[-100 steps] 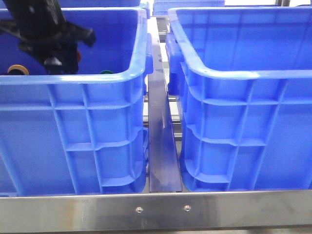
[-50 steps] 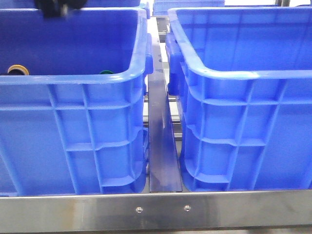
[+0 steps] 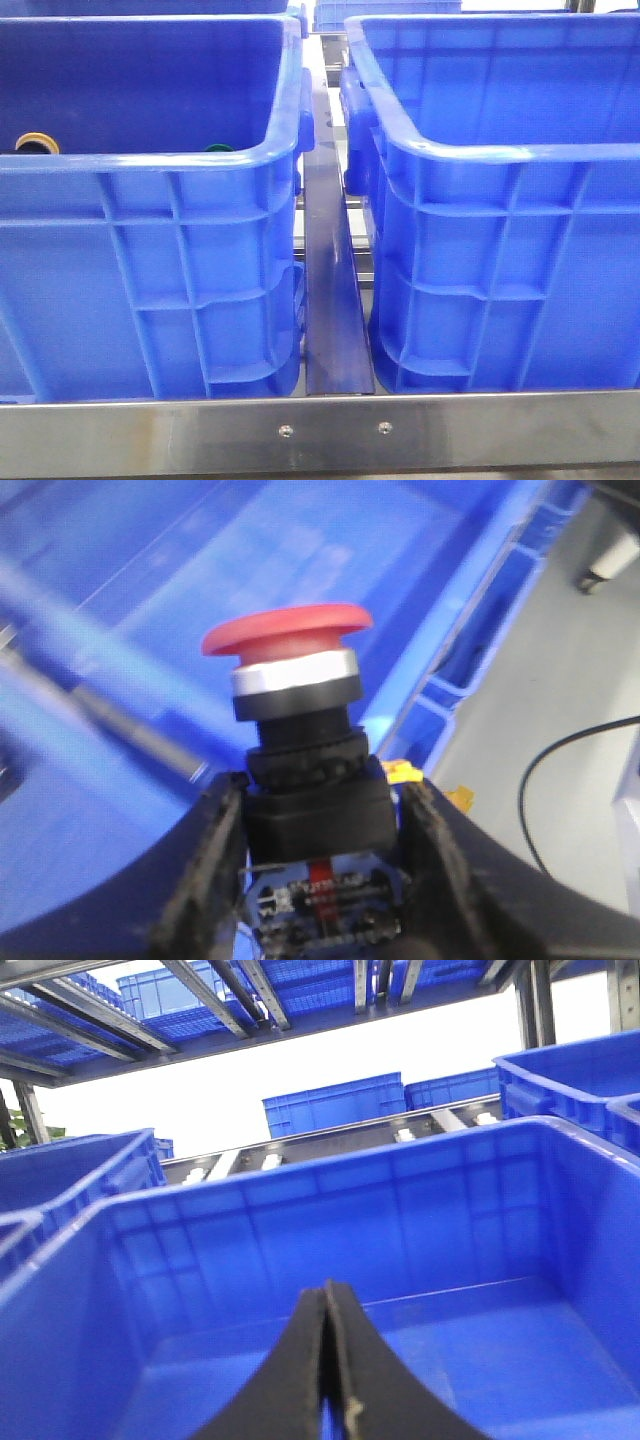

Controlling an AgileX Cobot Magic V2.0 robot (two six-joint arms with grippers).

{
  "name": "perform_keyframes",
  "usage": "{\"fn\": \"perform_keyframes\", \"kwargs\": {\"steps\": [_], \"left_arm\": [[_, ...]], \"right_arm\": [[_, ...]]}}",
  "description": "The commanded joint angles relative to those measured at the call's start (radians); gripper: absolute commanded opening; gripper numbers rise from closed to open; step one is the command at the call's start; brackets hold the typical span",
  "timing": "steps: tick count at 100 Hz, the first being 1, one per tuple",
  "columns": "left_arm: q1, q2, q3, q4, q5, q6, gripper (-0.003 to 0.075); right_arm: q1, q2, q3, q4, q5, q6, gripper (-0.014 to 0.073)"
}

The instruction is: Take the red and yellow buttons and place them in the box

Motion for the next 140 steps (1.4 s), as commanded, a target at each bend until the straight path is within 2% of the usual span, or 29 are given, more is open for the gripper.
{"fn": "perform_keyframes", "kwargs": {"steps": [1, 18, 34, 44, 51, 61, 78, 88, 107, 114, 126, 140], "left_arm": [[-0.012, -0.002, -0.028, 0.009, -0.087, 0.006, -0.0020], [-0.012, 0.026, -0.028, 0.009, -0.087, 0.006, -0.0020], [-0.012, 0.026, -0.028, 0.009, -0.089, 0.006, -0.0020], [-0.012, 0.026, -0.028, 0.009, -0.089, 0.006, -0.0020], [-0.012, 0.026, -0.028, 0.009, -0.089, 0.006, -0.0020], [-0.012, 0.026, -0.028, 0.007, -0.084, 0.006, -0.0020], [-0.012, 0.026, -0.028, 0.007, -0.072, 0.006, -0.0020], [-0.012, 0.026, -0.028, 0.007, -0.069, 0.006, -0.0020], [-0.012, 0.026, -0.028, 0.006, -0.069, 0.006, -0.0020], [-0.012, 0.026, -0.028, 0.006, -0.069, 0.006, -0.0020], [-0.012, 0.026, -0.028, 0.006, -0.069, 0.006, -0.0020], [-0.012, 0.026, -0.028, 0.006, -0.069, 0.006, -0.0020]], "right_arm": [[0.001, -0.001, -0.131, -0.013, 0.047, 0.041, -0.0069], [0.001, 0.099, -0.416, 0.033, 0.409, 0.044, -0.0069], [0.001, 0.268, -0.672, 0.054, 0.759, 0.043, -0.0069], [0.001, 0.377, -0.781, 0.106, 0.948, 0.043, -0.0069], [0.001, 0.434, -0.823, 0.172, 1.028, 0.043, -0.0069], [0.001, 0.488, -0.832, 0.261, 1.054, 0.043, -0.0069], [0.001, 0.534, -0.826, 0.325, 1.053, 0.018, -0.0048], [0.001, 0.536, -0.826, 0.351, 1.053, 0.001, 0.0057], [0.001, 0.536, -0.826, 0.430, 1.052, -0.017, 0.0396], [0.001, 0.536, -0.826, 0.467, 1.051, -0.022, 0.0473], [0.001, 0.550, -0.826, 0.597, 1.053, -0.108, 0.0511], [0.001, 0.618, -0.826, 0.854, 1.053, -0.301, 0.0511]]}}
